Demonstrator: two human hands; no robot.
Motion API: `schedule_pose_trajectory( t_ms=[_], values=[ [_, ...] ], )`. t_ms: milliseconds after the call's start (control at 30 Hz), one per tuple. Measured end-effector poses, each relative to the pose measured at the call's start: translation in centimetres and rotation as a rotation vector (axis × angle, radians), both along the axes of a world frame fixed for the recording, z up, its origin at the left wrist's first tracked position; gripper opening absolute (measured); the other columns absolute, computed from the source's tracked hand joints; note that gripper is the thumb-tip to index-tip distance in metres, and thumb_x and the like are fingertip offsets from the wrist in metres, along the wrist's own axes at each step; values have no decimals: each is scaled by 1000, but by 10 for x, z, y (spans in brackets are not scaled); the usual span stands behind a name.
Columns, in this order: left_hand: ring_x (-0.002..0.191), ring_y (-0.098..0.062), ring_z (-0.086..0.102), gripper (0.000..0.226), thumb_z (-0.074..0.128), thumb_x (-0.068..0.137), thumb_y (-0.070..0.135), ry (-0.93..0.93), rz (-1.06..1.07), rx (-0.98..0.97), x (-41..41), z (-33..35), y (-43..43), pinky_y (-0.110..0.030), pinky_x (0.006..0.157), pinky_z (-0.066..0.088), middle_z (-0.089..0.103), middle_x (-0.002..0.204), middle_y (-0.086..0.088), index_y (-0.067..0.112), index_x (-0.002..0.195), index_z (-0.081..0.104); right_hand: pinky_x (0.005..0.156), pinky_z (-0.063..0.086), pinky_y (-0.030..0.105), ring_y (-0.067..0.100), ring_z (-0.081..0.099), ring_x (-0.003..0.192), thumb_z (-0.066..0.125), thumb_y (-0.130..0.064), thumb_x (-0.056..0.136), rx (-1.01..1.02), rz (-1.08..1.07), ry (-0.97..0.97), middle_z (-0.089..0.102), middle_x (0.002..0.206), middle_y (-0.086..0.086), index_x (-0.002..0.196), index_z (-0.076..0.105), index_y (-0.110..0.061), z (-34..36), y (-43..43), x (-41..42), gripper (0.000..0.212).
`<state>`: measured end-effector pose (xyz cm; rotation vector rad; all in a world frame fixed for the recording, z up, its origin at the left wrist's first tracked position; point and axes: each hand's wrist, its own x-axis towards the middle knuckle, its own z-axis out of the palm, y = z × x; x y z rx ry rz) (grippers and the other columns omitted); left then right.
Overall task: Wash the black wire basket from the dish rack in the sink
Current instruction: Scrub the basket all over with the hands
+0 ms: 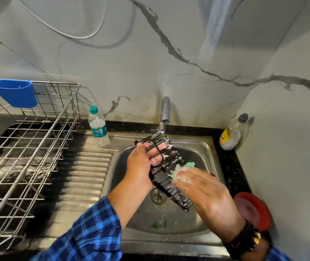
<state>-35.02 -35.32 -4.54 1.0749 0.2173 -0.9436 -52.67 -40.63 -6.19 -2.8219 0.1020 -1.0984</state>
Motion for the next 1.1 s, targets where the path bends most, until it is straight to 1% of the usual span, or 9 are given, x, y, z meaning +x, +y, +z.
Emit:
schedule_pose_trajectory(
  t_ms=[200, 333, 467, 567, 633, 733, 933, 1000, 1100],
  values=[
    [29, -9, 56, 37, 35, 110, 27, 234, 145, -60, -1, 10, -5, -16, 28, 41, 62, 43, 0, 19, 78, 50, 97, 53, 33, 25, 67, 108, 64, -4, 96, 37, -91, -84, 72, 116, 8, 111, 76, -4, -21, 13, 22, 19],
    [27, -4, 49, 40, 34, 111, 26, 361, 165, -195, 0, 6, 1, -14, 27, 38, 67, 52, -3, 15, 76, 49, 99, 50, 31, 24, 67, 103, 66, 0, 90, 139, -300, -171, 72, 109, 11, 105, 76, -2, -26, -5, 16, 18],
    [28, 0, 44, 37, 33, 110, 24, 442, 156, -277, 14, -13, 6, -9, 28, 34, 64, 52, 0, 16, 79, 52, 95, 35, 1, 23, 68, 95, 70, 6, 86, 454, -605, -183, 67, 100, -5, 96, 72, -16, -37, -42, -6, 24],
    [30, 1, 43, 24, 35, 109, 21, 444, 185, -247, 16, -22, 3, -10, 27, 32, 62, 58, 2, 21, 89, 48, 92, 41, 5, 10, 67, 96, 71, 2, 86, 518, -584, -220, 69, 103, -11, 96, 75, -16, -24, -34, 15, 21],
    [28, 0, 42, 26, 34, 108, 21, 432, 155, -225, 15, -28, 0, -13, 26, 30, 54, 52, 4, 23, 86, 47, 95, 46, 15, 7, 64, 100, 67, -4, 87, 443, -476, -261, 73, 103, -6, 97, 78, -13, -15, -16, 34, 18],
    [26, -2, 41, 36, 32, 109, 26, 417, 107, -251, 19, -35, 1, -13, 25, 30, 47, 42, 6, 23, 75, 45, 101, 41, 13, 5, 60, 104, 69, -1, 86, 346, -361, -253, 71, 104, -4, 98, 78, -11, -21, -19, 34, 17],
    [27, 1, 42, 40, 36, 107, 43, 190, 26, -301, 24, -50, 21, -13, 26, 31, 57, 47, 3, 25, 77, 54, 84, 58, 31, -4, 63, 84, 67, -9, 91, 734, -729, -280, 69, 97, -13, 95, 68, -32, -15, -70, -2, 23],
    [23, 0, 38, 47, 35, 104, 51, 127, -43, -318, 22, -49, 31, -11, 22, 23, 60, 52, 5, 24, 72, 58, 83, 57, 21, -9, 63, 84, 67, -12, 92, 837, -729, -250, 71, 98, -10, 97, 70, -29, -1, -81, 2, 19],
    [24, -3, 35, 44, 35, 102, 55, -115, -178, -208, 9, -41, 37, -9, 25, 22, 60, 51, -1, 26, 76, 54, 86, 58, 28, -2, 66, 85, 68, -16, 90, 847, -636, -18, 72, 93, -12, 93, 74, -25, 9, -83, 25, 11]
  ],
)
